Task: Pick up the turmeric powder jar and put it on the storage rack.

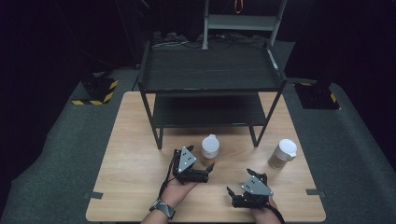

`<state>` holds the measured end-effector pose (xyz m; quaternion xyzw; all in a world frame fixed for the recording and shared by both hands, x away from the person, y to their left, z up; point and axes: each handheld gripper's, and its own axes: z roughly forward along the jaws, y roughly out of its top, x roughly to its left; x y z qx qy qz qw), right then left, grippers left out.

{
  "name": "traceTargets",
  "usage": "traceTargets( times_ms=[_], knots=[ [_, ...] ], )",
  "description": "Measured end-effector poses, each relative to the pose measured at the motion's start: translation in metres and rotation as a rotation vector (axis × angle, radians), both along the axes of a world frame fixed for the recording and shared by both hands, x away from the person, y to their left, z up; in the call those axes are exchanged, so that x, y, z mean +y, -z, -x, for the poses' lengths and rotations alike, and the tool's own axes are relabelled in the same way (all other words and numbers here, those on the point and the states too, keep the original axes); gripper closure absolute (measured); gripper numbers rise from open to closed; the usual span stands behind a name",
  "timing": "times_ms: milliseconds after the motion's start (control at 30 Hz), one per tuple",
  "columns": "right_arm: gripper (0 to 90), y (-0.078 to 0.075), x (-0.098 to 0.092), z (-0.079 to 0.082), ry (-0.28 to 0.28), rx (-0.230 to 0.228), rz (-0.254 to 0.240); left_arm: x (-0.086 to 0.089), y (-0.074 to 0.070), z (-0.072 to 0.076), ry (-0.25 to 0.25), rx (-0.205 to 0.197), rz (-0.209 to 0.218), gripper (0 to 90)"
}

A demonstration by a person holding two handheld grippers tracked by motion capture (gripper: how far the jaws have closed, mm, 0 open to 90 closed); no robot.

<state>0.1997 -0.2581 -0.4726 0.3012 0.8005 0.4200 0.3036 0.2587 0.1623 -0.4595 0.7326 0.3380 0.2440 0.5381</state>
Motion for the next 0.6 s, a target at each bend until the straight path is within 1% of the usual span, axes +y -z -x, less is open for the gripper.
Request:
traceTargets(
  times_ms=[33,200,300,533,600],
  knots=[
    [0.7,0.0,0.0,0.0,0.0,0.0,0.0,-0.001,0.0,-0.001,0.001,0.0,-0.007,0.3],
    [0.6,0.0,0.0,0.0,-0.001,0.002,-0.002,-0.006,0.003,-0.007,-0.004,0.012,-0.005,0.3],
    [0.6,0.0,0.0,-0.001,-0.001,0.003,-0.001,-0.009,0.005,-0.009,-0.002,0.002,-0.01,0.3],
    [0.6,0.0,0.0,0.0,-0.001,0.001,0.001,-0.016,0.012,-0.017,-0.009,0.019,0.016,0.4],
    [0.6,0.0,0.0,0.0,-0.002,0.002,0.0,-0.017,0.014,-0.019,-0.013,0.02,0.017,0.5]
  ],
)
